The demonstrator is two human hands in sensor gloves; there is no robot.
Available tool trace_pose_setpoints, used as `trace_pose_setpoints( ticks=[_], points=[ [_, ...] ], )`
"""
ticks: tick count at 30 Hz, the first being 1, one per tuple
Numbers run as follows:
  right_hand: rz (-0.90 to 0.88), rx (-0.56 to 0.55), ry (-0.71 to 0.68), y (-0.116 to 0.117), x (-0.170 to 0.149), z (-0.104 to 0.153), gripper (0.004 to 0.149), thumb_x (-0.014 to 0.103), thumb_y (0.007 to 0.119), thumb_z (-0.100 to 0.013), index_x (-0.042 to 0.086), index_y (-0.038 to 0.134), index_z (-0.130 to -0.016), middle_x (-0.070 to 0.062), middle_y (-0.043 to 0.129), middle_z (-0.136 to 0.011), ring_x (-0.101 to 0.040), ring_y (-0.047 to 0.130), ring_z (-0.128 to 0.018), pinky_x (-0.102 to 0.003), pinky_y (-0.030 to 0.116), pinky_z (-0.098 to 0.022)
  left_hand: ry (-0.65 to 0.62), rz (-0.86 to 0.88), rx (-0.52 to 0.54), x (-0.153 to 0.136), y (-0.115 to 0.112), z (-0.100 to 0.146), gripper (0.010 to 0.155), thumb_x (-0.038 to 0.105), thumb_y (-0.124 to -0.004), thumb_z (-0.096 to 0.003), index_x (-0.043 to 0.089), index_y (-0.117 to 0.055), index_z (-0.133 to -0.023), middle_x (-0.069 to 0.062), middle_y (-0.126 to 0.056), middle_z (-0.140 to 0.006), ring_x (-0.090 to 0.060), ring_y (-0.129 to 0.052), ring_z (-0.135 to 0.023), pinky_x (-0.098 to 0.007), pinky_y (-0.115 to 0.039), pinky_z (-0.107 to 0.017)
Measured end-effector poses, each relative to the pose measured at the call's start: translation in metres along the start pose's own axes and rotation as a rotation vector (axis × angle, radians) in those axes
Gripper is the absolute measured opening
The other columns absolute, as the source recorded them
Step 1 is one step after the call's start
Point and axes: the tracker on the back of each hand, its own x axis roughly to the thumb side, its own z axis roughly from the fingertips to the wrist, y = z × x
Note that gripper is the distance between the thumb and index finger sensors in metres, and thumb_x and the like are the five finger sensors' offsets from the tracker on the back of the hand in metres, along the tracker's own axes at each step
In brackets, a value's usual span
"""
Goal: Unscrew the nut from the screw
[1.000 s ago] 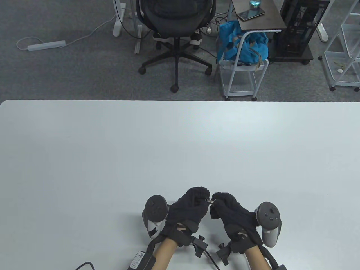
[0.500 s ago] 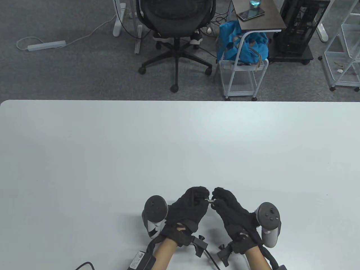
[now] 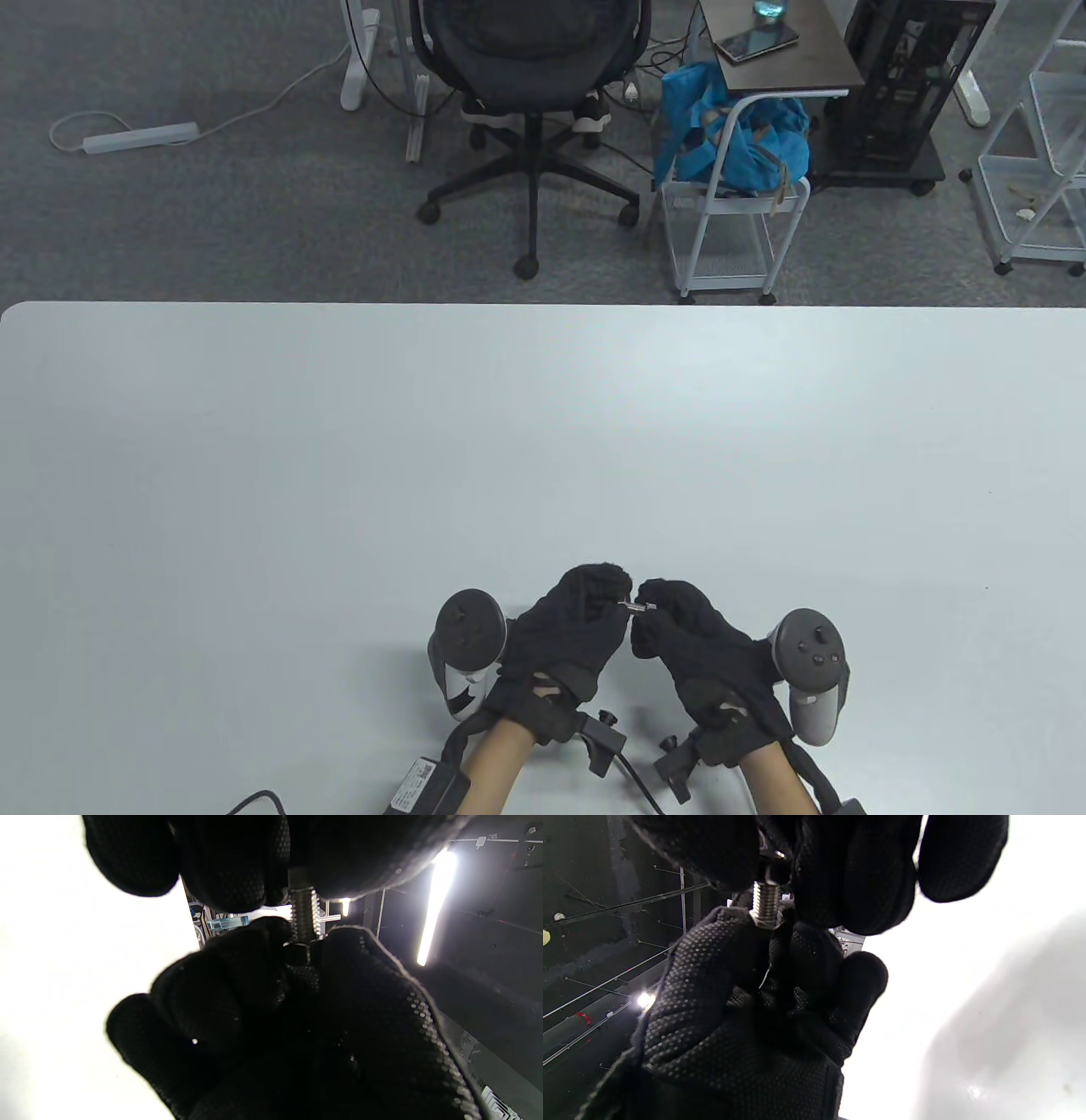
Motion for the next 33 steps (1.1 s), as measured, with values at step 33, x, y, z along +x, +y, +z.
trace_pose_setpoints(
  ticks=[33],
  points=[
    [-0.008, -0.026, -0.047, 0.000, 0.004, 0.002, 0.057, 0.034, 0.080, -0.054, 0.012, 0.064, -0.104, -0.016, 0.076, -0.093, -0.039, 0.084, -0.076, -0.062, 0.071, -0.059, 0.009, 0.002, -0.002, 0.001, -0.001, 0.000, 0.048, 0.039, -0.085, -0.0477, 0.021, -0.081, -0.092, -0.014, -0.090, -0.082, -0.025, -0.096, -0.054, -0.057, -0.082, -0.052]
  ],
)
